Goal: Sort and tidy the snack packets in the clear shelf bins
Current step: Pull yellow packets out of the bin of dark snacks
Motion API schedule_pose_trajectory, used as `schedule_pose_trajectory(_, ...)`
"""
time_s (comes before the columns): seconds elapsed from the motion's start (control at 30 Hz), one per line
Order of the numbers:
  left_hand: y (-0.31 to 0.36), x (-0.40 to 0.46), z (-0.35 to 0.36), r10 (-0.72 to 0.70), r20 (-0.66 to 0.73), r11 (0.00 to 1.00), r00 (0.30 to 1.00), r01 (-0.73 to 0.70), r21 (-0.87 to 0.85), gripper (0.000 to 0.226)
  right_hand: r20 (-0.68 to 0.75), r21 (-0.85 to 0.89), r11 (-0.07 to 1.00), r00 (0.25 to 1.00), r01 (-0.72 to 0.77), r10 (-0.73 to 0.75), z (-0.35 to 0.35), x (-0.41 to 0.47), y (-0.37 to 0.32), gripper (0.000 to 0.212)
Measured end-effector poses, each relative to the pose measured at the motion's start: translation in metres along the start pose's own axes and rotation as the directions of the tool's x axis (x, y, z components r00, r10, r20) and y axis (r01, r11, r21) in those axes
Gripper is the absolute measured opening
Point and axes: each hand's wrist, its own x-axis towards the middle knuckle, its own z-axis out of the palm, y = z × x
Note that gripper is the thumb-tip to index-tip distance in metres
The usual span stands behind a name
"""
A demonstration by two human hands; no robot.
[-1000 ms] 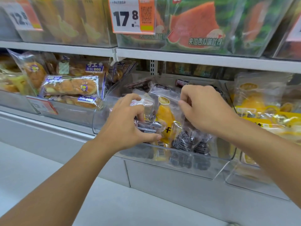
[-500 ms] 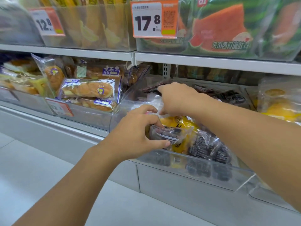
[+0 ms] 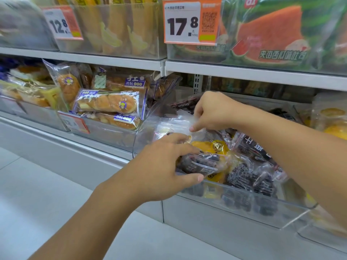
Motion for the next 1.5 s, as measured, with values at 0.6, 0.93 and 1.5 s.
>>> schedule_pose_trajectory(0.6,-0.004,-0.002,0.01,0.047,-0.019,0.999,0.999,-0.047,0.003,0.047,-0.144,0.04,0.999,0.989,-0.016,0.022,0.036,0.046,-0.024,0.005)
schedule_pose_trajectory(0.93,-0.003,-0.005,0.011,0.024,-0.055,1.0,0.998,-0.024,0.001,0.053,-0.351,0.105,0.994,0.934,-0.028,0.063,0.003,-0.024,0.008,0.012)
schedule_pose_trajectory(1.5,0.005,0.026,0.023,-0.268,-0.338,0.846,0.902,0.053,-0.53,0.125,-0.683,-0.048,0.949,0.683,0.311,-0.258,-0.017,-0.138,0.053,0.008)
